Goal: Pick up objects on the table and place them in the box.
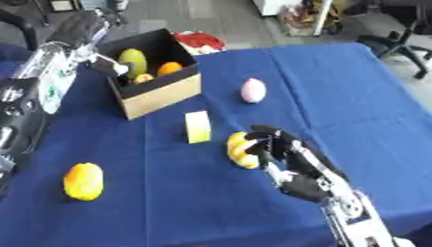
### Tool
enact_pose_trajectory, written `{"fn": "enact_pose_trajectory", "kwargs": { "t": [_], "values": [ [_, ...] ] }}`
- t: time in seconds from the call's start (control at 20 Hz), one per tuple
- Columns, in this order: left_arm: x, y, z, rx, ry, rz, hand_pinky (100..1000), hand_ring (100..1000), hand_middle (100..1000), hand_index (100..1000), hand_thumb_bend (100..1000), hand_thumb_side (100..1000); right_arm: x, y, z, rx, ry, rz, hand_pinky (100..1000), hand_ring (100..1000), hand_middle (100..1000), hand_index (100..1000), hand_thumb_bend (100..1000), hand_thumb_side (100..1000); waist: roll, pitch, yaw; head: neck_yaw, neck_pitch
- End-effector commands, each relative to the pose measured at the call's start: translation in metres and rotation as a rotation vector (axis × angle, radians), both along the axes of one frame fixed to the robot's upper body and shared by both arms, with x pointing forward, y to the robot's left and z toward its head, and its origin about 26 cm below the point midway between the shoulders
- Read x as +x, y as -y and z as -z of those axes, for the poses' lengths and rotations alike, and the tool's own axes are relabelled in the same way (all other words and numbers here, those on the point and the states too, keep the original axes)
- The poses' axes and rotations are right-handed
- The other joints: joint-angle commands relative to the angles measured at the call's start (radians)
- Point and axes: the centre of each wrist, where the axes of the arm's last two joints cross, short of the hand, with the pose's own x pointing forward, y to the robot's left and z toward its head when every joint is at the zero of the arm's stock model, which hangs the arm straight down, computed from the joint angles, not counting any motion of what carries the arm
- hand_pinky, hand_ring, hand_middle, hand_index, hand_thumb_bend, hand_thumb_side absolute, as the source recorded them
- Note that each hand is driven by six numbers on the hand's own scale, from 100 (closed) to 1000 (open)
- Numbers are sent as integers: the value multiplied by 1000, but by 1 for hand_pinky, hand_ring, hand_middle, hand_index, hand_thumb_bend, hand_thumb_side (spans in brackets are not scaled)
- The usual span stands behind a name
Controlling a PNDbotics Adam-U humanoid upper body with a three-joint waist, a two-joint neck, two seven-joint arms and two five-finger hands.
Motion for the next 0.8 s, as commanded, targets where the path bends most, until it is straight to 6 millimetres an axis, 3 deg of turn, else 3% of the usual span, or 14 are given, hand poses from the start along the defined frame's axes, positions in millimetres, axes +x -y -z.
{"fn": "enact_pose_trajectory", "kwargs": {
  "t": [0.05,0.15,0.25,0.4,0.6,0.65,0.8],
  "values": [
    [-16,-19,-47,-11,43,151,763,648,608,781,435,181,1,5,-5,-11,18,13,800,736,788,919,100,333,-3,-11,7,-11,4],
    [-31,-30,-62,51,4,279,772,648,609,782,422,139,1,7,-4,-17,17,19,800,736,788,919,100,335,5,-14,14,-17,4],
    [-52,-41,-73,198,-45,380,785,664,631,796,480,136,0,9,-3,-22,17,26,800,736,788,919,100,337,12,-17,20,-26,4],
    [-87,-46,-74,443,-152,489,790,672,641,800,512,149,0,14,-4,-24,21,52,795,728,779,913,100,338,20,-18,21,-33,4],
    [-117,-43,-51,602,-356,592,782,663,630,788,500,143,0,17,-5,-23,27,87,790,719,774,911,100,340,28,-20,18,-39,4],
    [-119,-43,-38,642,-433,609,778,663,633,789,496,185,1,17,-5,-25,28,87,790,720,774,911,100,342,30,-21,16,-37,4],
    [-120,-48,-5,705,-651,632,779,672,643,796,488,173,0,16,-5,-26,28,83,790,720,774,911,100,341,32,-22,12,-39,4]
  ]
}}
